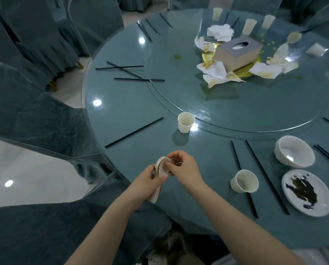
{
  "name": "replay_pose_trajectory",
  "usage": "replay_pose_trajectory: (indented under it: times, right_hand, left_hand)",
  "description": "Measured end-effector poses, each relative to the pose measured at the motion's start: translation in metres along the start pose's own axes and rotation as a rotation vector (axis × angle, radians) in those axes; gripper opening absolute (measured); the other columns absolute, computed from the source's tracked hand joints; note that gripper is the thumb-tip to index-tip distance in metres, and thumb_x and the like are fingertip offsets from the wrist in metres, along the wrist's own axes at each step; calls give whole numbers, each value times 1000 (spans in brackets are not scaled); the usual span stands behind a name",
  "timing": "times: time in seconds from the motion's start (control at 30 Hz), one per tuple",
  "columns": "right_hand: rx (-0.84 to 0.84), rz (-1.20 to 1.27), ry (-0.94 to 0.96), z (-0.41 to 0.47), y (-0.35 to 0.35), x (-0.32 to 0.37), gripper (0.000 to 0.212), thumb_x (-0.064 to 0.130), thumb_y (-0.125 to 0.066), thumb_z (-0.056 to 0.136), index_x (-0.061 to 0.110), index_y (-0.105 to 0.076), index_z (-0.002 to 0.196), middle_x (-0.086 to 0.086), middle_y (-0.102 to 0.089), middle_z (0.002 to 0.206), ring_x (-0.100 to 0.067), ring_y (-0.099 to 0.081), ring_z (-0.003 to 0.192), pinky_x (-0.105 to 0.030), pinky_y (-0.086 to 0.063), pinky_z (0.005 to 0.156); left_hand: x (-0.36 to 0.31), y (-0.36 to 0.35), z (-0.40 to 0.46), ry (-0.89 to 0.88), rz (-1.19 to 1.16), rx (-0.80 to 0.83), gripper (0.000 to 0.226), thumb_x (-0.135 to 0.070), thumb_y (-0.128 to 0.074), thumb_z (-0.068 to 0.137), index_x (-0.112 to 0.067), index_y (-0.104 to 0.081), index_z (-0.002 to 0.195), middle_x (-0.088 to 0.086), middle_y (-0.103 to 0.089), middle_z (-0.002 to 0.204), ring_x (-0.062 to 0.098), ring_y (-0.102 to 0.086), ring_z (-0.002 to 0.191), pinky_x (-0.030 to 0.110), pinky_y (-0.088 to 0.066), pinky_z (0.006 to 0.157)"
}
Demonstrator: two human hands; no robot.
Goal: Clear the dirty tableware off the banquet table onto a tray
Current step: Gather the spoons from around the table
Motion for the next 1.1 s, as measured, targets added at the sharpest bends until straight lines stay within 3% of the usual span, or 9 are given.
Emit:
replay_pose_trajectory:
  times: [0.1,0.2,0.33,0.43,0.57,0.7,0.83,0.93,1.1]
  right_hand:
    - [-16,-27,33,-5,4,-2,17,14,-70,82,29,-65,81,5,-59,71,-12,-54,63,-37,-53,67]
    - [-35,-39,38,-11,13,-6,13,19,-68,85,30,-66,79,10,-66,77,-5,-59,67,-31,-53,70]
    - [-136,154,-56,-20,43,-19,7,12,-60,91,18,-59,87,0,-69,84,-12,-66,77,-25,-57,66]
    - [-262,330,-107,-32,75,-33,6,9,-56,93,13,-55,89,-7,-65,88,-19,-65,81,-25,-56,63]
    - [-460,502,-121,-52,126,-48,6,11,-49,95,15,-52,93,-10,-62,84,-24,-69,68,-33,-56,58]
    - [-690,406,-129,-79,179,-66,9,21,-52,90,14,-55,94,-9,-62,86,-13,-63,54,-27,-52,48]
    - [-819,226,-187,-108,225,-100,16,29,-58,85,14,-59,91,-1,-60,76,-5,-59,51,-19,-50,48]
    - [-830,71,-266,-119,248,-126,22,34,-62,82,12,-61,86,0,-62,73,-15,-60,61,-28,-51,57]
    - [-744,-265,-299,-102,261,-144,17,34,-64,85,18,-59,80,5,-60,76,-17,-55,72,-30,-37,65]
  left_hand:
    - [-6,-7,-1,-41,125,-11,23,-17,-57,92,-22,-51,114,-2,-57,78,8,-56,59,20,-45,54]
    - [-11,-15,-2,-63,176,30,20,-14,-53,94,-18,-54,113,0,-64,82,7,-60,59,18,-47,54]
    - [-15,-22,-2,-108,255,3,38,-19,-60,91,-15,-54,129,3,-71,101,13,-66,89,21,-48,79]
    - [-10,-22,4,-108,263,-73,50,-20,-67,87,-11,-50,133,4,-66,112,12,-61,101,15,-42,78]
    - [11,-26,22,-58,429,-118,75,-22,-73,82,-8,-34,144,9,-43,146,21,-42,133,30,-35,106]
    - [25,-48,40,-20,744,-78,108,-38,-79,73,-12,-9,151,12,-10,159,28,-10,146,47,-20,116]
    - [45,-75,41,137,1049,-18,129,-51,-78,68,-24,19,148,9,28,155,35,17,144,61,-11,112]
    - [49,-79,43,134,1165,-20,132,-54,-77,68,-23,23,147,13,32,153,39,18,143,61,-14,112]
    - [45,-79,44,126,1231,-28,132,-57,-77,65,-24,20,148,14,26,154,39,13,144,60,-20,111]
Point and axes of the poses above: each hand's wrist, its own z-axis towards the middle knuckle, its own y-axis out of the back of the hand, x = y × z, the point moved 5 cm from there along z, towards the middle knuckle
